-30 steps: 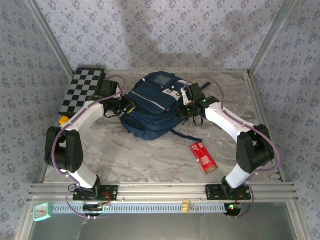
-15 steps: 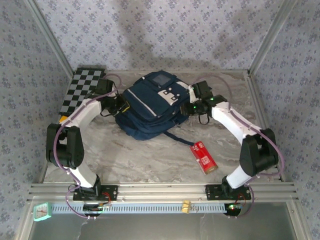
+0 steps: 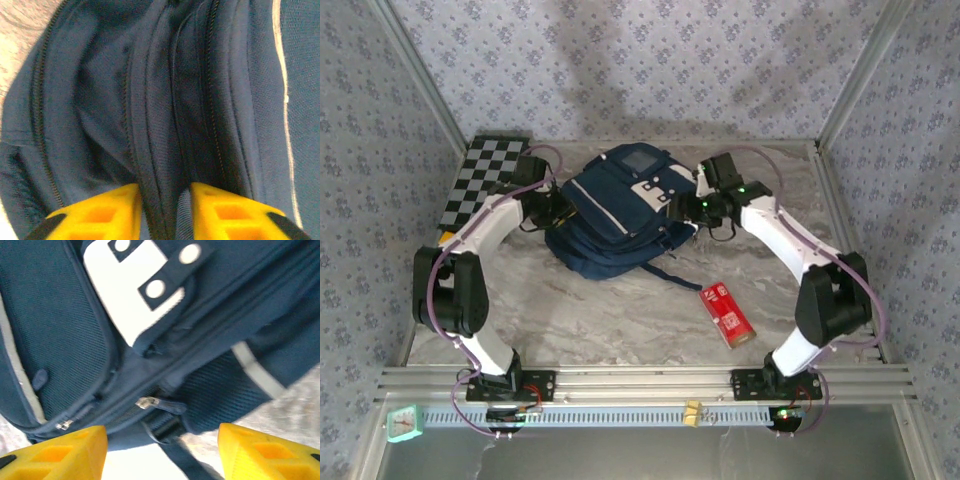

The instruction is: Pack the student bag

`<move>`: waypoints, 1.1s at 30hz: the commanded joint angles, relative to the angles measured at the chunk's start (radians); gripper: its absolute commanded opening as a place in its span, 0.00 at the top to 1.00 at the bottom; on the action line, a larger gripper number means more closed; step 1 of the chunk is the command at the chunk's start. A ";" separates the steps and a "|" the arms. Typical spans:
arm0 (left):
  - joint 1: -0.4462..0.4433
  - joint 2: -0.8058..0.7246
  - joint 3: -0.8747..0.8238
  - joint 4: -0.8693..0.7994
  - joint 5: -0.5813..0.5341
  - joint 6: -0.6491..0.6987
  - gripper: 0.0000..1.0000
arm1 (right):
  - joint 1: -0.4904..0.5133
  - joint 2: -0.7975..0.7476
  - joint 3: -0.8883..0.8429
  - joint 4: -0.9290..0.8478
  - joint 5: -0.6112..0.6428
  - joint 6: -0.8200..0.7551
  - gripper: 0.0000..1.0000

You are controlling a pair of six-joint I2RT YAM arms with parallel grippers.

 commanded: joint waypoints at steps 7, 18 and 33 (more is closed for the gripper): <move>-0.066 -0.218 -0.179 0.087 -0.031 -0.183 0.55 | 0.106 0.253 0.266 -0.083 -0.011 0.181 0.41; -0.185 -0.154 -0.162 0.214 -0.041 -0.258 0.57 | 0.120 0.398 0.404 -0.087 0.039 0.150 0.64; -0.216 0.062 0.084 0.353 -0.010 -0.098 0.55 | 0.016 0.096 0.013 0.366 -0.124 0.429 1.00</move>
